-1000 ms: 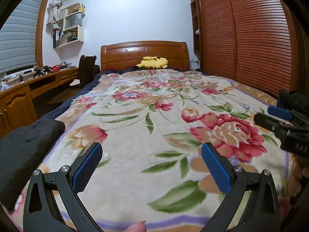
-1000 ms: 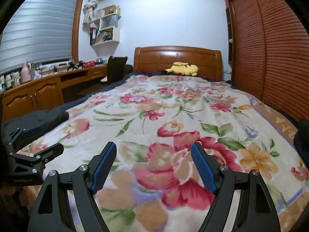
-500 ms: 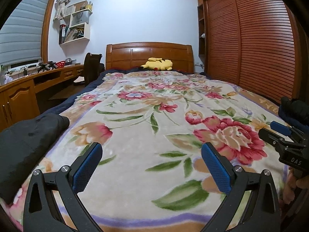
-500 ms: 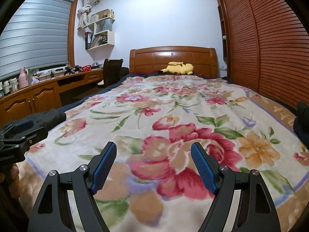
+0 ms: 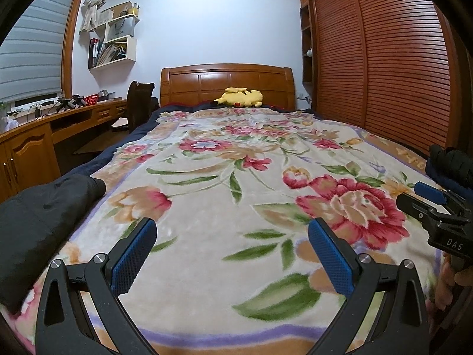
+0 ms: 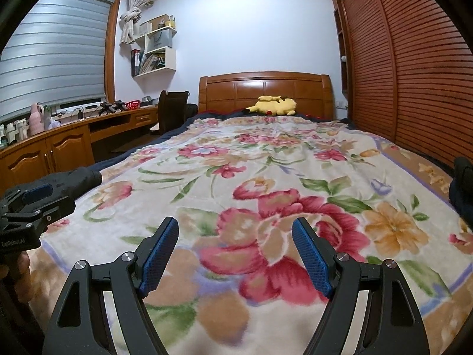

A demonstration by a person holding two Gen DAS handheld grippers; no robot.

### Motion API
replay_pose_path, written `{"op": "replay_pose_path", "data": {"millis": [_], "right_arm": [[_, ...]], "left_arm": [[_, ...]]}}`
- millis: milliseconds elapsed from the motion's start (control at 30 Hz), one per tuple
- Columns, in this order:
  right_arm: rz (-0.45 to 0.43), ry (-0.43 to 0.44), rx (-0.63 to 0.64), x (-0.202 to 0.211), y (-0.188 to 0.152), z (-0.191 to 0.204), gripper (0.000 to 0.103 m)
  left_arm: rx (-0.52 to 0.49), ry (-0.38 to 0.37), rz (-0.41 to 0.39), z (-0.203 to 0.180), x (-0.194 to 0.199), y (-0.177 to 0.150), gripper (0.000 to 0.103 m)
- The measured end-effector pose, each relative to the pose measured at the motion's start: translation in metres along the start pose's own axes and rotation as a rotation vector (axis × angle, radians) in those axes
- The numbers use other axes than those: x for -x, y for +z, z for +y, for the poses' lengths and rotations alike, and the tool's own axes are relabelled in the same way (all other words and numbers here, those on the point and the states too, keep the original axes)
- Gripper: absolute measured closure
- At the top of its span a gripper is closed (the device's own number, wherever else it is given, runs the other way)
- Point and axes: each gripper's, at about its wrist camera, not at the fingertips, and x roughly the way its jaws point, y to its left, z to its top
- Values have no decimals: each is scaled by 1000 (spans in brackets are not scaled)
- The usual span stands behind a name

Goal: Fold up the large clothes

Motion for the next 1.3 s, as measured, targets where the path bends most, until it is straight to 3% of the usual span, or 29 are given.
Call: {"op": "replay_pose_path", "data": {"millis": [1300], "right_arm": [[1,5,1,0,0,-4,22]], "left_arm": [[-5,-6,-5,0,2,0,1]]}}
